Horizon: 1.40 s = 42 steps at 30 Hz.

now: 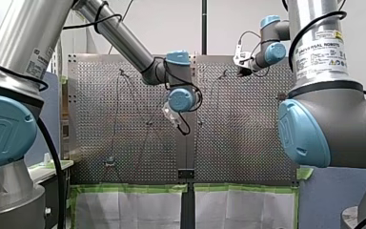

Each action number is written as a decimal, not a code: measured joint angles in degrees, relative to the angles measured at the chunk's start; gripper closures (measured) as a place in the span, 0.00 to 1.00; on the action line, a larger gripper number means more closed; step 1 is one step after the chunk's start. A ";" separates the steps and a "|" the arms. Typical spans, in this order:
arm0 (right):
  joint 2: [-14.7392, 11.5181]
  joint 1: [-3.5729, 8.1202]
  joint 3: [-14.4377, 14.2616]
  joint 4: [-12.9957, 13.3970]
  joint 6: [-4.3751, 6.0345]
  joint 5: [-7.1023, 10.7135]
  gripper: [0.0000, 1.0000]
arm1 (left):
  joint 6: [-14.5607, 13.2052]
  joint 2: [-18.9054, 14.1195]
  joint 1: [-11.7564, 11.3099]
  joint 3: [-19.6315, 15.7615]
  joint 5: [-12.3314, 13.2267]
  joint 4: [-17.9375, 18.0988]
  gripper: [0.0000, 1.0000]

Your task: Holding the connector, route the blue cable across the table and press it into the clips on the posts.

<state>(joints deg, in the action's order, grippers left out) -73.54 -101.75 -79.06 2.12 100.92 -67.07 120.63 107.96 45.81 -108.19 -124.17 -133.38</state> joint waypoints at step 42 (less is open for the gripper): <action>0.17 0.14 -0.01 -0.13 0.00 -1.12 1.00 | -7.78 2.01 -4.65 -20.93 -1.03 20.96 0.02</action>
<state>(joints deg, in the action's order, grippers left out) -73.37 -101.61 -79.07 1.99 100.92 -68.19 112.85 109.97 41.16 -129.12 -125.19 -112.43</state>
